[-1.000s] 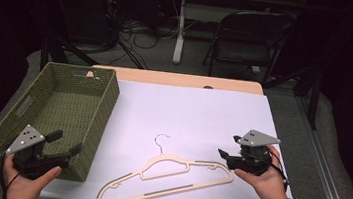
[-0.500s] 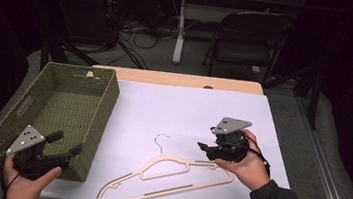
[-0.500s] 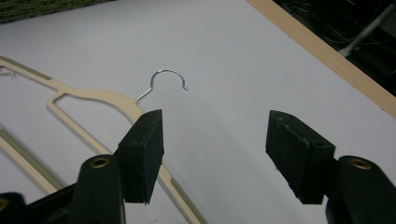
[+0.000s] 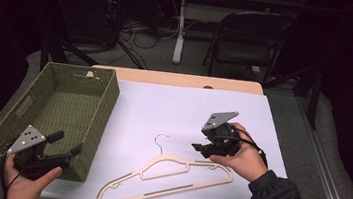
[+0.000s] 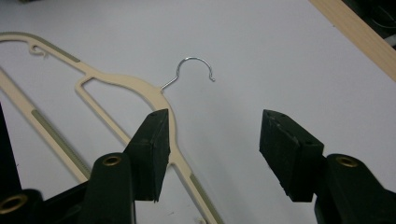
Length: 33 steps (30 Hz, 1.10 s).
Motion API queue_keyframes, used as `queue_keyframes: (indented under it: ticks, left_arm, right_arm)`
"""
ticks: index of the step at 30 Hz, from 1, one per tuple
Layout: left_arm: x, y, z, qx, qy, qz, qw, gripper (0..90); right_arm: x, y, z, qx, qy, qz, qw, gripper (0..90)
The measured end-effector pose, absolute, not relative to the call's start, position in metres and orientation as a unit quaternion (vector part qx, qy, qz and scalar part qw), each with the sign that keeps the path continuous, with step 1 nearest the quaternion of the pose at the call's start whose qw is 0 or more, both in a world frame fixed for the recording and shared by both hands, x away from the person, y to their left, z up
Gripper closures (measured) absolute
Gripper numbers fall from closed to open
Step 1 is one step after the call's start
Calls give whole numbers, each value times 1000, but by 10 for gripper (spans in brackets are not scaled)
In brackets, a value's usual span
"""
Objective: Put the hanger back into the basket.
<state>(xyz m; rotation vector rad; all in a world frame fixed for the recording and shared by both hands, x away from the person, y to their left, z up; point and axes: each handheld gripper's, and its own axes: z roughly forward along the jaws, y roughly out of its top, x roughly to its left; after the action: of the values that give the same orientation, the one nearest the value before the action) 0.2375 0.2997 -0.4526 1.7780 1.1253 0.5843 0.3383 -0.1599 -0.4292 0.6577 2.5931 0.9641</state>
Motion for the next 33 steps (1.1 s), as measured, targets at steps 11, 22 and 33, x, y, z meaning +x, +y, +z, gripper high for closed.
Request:
queue_keyframes:
  ticks: [11,22,33]
  left_arm:
    - [238,298,-453,726,456,232,460,208]
    - [238,293,-454,731,449,229,459,213]
    - [238,286,-454,739,439,225,458,214]
  right_arm:
    - [350,-137,-447,211,925,290,123,436]
    - [353,-108,-460,171,942,273,93,487]
    - [351,-76,-471,103,968,219,60,573]
